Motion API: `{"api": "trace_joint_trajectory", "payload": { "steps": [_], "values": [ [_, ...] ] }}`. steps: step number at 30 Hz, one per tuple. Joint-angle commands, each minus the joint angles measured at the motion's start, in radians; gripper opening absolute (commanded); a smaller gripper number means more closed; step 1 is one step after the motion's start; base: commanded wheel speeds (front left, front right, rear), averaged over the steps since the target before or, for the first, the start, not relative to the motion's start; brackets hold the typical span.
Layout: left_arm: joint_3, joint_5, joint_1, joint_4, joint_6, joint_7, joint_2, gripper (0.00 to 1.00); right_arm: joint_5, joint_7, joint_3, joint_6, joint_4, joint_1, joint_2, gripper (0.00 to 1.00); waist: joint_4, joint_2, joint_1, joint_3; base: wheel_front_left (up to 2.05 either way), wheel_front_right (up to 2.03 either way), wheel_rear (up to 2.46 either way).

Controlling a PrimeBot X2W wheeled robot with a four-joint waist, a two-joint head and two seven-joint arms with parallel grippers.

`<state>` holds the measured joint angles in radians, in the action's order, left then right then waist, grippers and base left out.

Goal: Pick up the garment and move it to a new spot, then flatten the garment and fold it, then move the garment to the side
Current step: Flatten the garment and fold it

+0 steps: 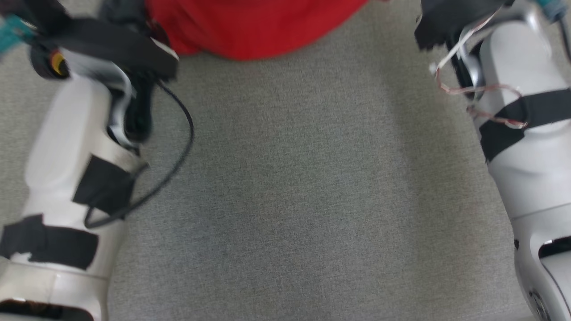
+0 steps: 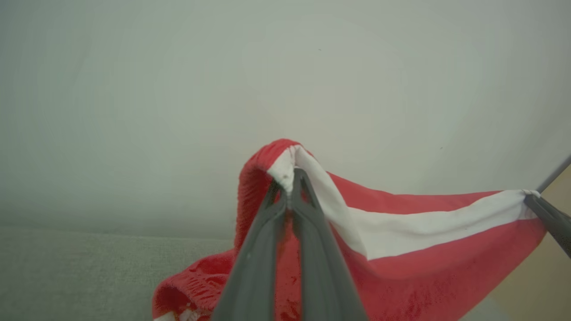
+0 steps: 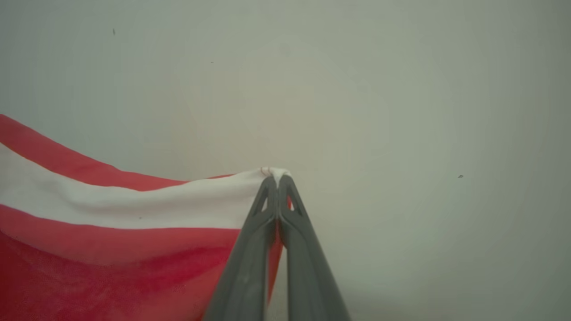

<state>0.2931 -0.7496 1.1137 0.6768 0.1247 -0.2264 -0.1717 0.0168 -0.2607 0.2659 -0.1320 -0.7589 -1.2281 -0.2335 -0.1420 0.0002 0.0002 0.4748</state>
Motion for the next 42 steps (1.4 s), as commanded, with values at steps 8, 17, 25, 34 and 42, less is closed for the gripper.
{"api": "trace_joint_trajectory", "payload": {
  "steps": [8, 17, 25, 34, 42],
  "values": [
    [0.151, -0.052, -0.159, -0.004, 0.005, 0.025, -0.044, 0.00, 0.149, 0.114, 0.174, 0.003, -0.029, 0.118, -0.064, 0.00, 0.019, -0.0002, -0.0002, -0.102, 0.00, 0.00, 0.00],
    [0.260, -0.095, -0.324, -0.039, 0.005, 0.032, -0.076, 0.00, 0.286, 0.249, 0.283, 0.003, 0.042, 0.253, -0.152, 0.00, 0.030, -0.0002, -0.0002, -0.186, 0.00, 0.00, 0.00],
    [0.355, -0.148, -0.481, -0.116, 0.005, 0.061, -0.119, 0.00, 0.412, 0.375, 0.286, 0.003, 0.211, 0.449, -0.257, 0.00, 0.041, -0.0002, -0.0002, -0.259, 0.00, 0.00, 0.00],
    [0.406, -0.182, -0.652, -0.192, -0.001, 0.090, -0.170, 0.00, 0.488, 0.528, 0.203, 0.003, 0.422, 0.715, -0.325, 0.00, 0.042, -0.0002, -0.0002, -0.329, 0.00, 0.00, 0.00],
    [0.428, -0.218, -0.799, -0.261, -0.026, 0.118, -0.202, 0.00, 0.527, 0.659, 0.079, 0.003, 0.574, 0.964, -0.338, 0.00, 0.040, -0.0002, -0.0002, -0.378, 0.00, 0.00, 0.00]
  ]
}}
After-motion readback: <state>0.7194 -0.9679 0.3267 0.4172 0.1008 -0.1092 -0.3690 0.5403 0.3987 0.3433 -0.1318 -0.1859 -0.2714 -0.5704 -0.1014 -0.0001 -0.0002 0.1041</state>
